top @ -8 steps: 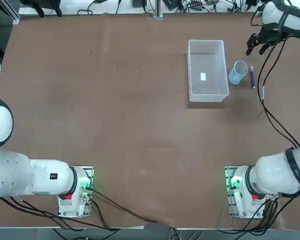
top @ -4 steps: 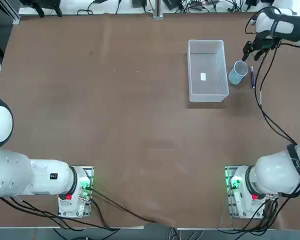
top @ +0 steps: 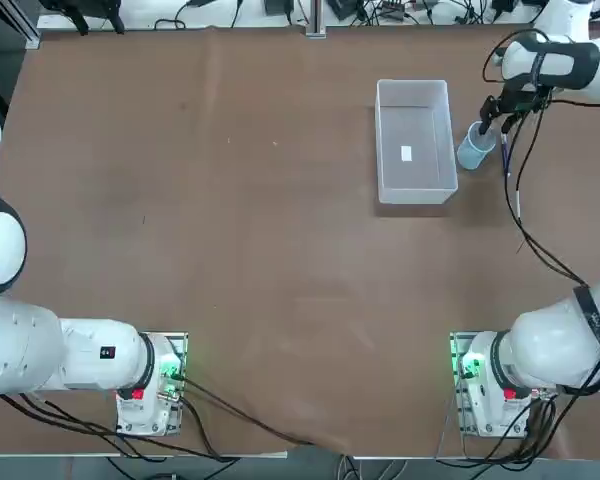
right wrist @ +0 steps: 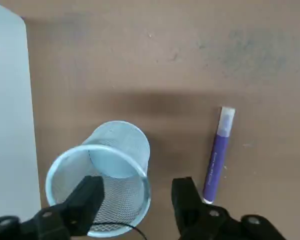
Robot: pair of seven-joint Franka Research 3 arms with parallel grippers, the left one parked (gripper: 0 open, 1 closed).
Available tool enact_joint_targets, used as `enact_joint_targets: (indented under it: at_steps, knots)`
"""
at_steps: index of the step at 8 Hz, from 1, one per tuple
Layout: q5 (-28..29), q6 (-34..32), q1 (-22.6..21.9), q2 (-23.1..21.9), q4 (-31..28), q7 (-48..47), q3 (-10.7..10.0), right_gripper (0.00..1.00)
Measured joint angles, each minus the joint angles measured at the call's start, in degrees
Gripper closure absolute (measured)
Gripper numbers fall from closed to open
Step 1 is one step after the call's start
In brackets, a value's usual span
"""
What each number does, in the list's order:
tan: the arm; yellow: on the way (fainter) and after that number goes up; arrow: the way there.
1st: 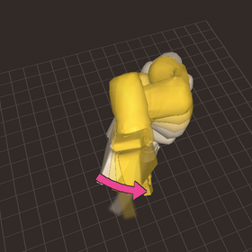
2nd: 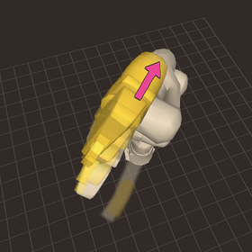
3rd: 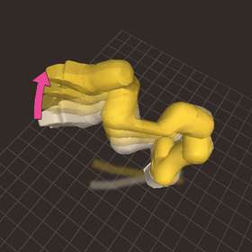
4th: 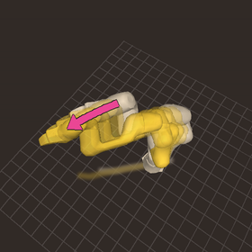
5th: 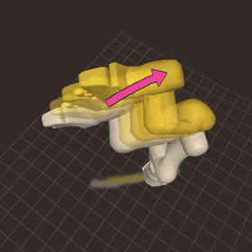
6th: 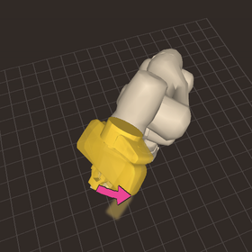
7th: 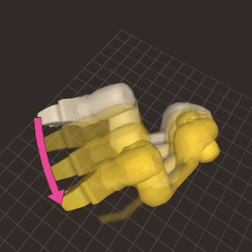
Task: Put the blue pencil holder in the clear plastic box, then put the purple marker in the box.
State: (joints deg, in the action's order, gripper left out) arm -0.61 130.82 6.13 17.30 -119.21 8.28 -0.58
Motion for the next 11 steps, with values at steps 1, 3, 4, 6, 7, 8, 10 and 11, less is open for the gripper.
enact_joint_targets:
  at_steps: [1, 3, 4, 6, 7, 8, 10, 11]
  knots:
    - [0.0, 0.3, 0.0, 0.1, -0.5, 0.0, 0.0, 0.22]
    - [0.0, 1.0, 0.2, 0.5, -1.0, 0.0, 0.0, 0.37]
    - [0.0, 1.4, 0.4, 0.8, -1.0, 0.0, 0.0, 0.48]
    - [0.0, 1.6, 0.7, 1.5, -1.0, 0.0, 0.0, 0.72]
    - [0.0, 1.6, 0.7, 1.7, -1.0, 0.0, 0.0, 0.82]
    - [0.0, 1.6, 0.8, 1.7, -1.0, 0.0, 0.0, 0.88]
    - [0.0, 0.6, 0.9, 0.9, -0.6, 0.0, 0.0, 0.94]
    - [-0.1, -1.7, 1.2, -0.2, 0.3, 0.2, -0.1, 0.94]
